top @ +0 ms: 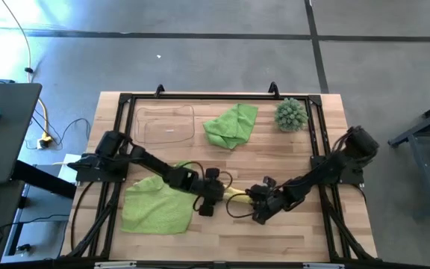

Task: Roll microfiber towels into tight, uniform cylinder then place into a basket
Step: Roll the yellow towel

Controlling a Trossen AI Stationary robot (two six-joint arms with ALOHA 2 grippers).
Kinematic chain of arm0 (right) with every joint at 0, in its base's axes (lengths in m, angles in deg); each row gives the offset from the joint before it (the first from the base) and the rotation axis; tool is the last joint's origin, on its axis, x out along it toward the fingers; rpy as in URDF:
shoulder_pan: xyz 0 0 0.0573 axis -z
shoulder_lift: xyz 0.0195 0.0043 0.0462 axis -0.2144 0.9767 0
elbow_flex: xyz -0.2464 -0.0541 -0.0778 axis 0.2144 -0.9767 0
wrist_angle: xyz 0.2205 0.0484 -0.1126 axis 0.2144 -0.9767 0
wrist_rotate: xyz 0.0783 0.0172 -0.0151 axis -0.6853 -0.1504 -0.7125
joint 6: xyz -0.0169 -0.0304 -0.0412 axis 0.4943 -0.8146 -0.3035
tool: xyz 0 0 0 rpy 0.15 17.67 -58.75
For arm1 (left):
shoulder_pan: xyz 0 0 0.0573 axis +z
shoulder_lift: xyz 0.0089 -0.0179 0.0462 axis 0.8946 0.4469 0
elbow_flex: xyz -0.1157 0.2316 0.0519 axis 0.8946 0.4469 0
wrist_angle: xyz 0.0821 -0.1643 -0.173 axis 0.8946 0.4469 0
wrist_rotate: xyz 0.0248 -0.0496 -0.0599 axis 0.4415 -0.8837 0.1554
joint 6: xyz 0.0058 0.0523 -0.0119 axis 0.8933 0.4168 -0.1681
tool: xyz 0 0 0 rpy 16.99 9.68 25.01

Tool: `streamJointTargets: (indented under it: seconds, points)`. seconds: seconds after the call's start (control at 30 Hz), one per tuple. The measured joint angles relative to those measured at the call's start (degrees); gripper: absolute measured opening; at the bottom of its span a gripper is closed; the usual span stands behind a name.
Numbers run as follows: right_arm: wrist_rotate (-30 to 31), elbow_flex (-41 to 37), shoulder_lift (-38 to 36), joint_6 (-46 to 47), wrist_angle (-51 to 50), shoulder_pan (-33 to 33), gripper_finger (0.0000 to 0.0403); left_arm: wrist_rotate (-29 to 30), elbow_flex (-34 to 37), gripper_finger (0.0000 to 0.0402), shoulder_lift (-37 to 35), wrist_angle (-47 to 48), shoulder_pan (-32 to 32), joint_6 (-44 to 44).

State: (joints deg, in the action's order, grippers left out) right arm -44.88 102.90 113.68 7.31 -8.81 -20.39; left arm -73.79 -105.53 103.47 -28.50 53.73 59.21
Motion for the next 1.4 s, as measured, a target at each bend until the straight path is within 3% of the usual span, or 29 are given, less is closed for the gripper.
streamJointTargets:
  seconds: [0.2, 0.37, 0.47, 0.53, 0.87, 1.0, 1.13, 1.4]
  points:
    - [1.33, 0.20, -6.95, -1.89, -2.60, -0.98, 0.0162, -10.24, 0.02, 0.0141, 0.02, 0.13, 4.27, -9.78]
    - [11.58, 0.34, -5.05, -18.30, 9.44, -4.31, 0.0163, -15.35, 0.13, 0.0141, 0.16, -0.71, 6.45, -12.28]
    - [16.39, 0.36, -1.92, -30.22, 14.75, -5.41, 0.0163, -15.28, 0.20, 0.0141, 0.20, -1.21, 6.72, -12.29]
    - [17.98, 0.36, 0.03, -32.88, 16.16, -5.41, 0.0163, -15.15, 0.20, 0.0141, 0.20, -1.31, 6.72, -12.27]
    - [13.76, 0.44, 5.54, -29.14, 14.56, -2.13, 0.0204, -13.49, 0.24, 0.0141, 0.27, -2.77, 6.63, -12.23]
    - [12.66, 0.55, 5.86, -22.75, 11.26, -1.27, 0.0211, -13.94, 0.26, 0.0141, -0.43, -2.80, 6.04, -9.39]
    - [9.88, 0.73, 5.70, -13.81, 8.23, -0.88, 0.0211, -12.36, 0.51, 0.0141, -2.99, -1.44, 4.56, -3.09]
    - [8.91, 0.68, 5.68, -6.40, 8.38, -0.97, 0.0211, -1.14, 0.52, 0.0141, -6.01, -5.05, 0.00, 15.76]
